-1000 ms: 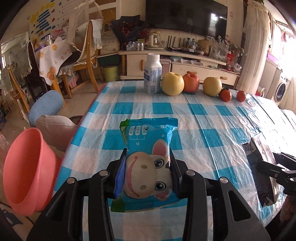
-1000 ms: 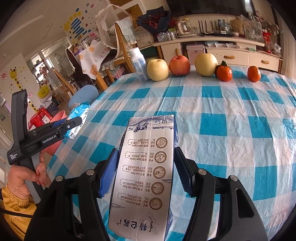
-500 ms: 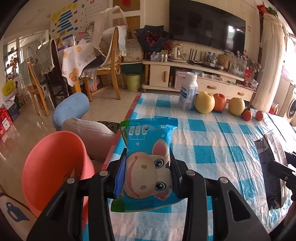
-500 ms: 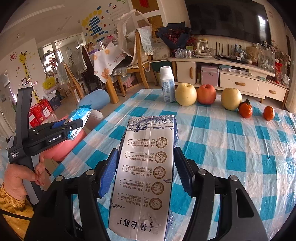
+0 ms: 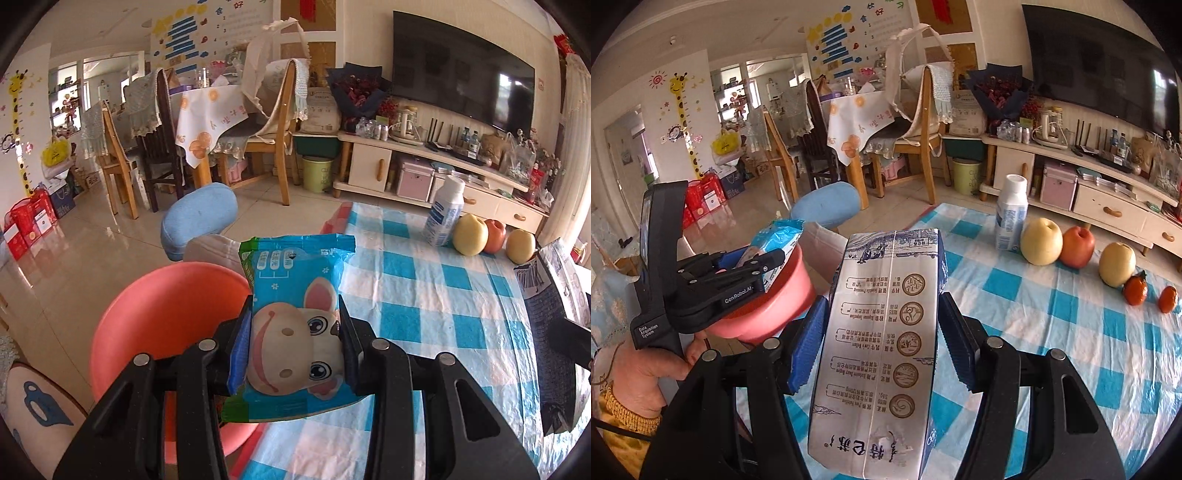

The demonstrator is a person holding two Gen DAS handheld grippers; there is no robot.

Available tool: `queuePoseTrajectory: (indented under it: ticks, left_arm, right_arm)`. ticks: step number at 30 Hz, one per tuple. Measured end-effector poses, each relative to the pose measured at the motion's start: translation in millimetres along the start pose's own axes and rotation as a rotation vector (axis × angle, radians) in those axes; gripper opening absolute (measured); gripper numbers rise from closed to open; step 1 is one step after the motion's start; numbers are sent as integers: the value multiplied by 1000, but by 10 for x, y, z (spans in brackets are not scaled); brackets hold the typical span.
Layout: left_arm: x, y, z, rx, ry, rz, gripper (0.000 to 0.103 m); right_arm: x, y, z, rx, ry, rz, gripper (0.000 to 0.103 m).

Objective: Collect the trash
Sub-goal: 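Carry the snack packet and milk carton over the pink bucket and open both tools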

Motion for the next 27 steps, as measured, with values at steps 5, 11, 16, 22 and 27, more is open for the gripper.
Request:
queuePoseTrajectory:
  ticks: [5, 11, 16, 22, 27]
  left_arm:
    - [-42, -37, -268, 65, -21, -1, 42]
    - [-94, -66, -574, 143, -50, -7, 42]
    - [-124, -52, -824, 206, -65, -16, 42]
    - [-187, -41, -1064, 274, -67, -29, 42]
    - [-261, -2, -1278, 334, -68, -47, 42]
  right_arm:
    - [-178, -233, -302, 47, -44, -9, 62]
    - [-387, -492, -627, 90, -93, -20, 62]
    - [-569, -637, -922, 136, -116, -36, 62]
    - [-820, -774, -1208, 174, -143, -58, 62]
    - [-1041, -837, -1352, 180, -164, -80, 62]
Point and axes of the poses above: each gripper's, at about its wrist camera, not at the fingertips, and x roughly against the way its jaws point, z to its right, y to its underside, the point moved 3 cm from there along -x, roughly the way its jaws point, and after that the axes turned 15 degrees about -z, right-handed, at the moved point
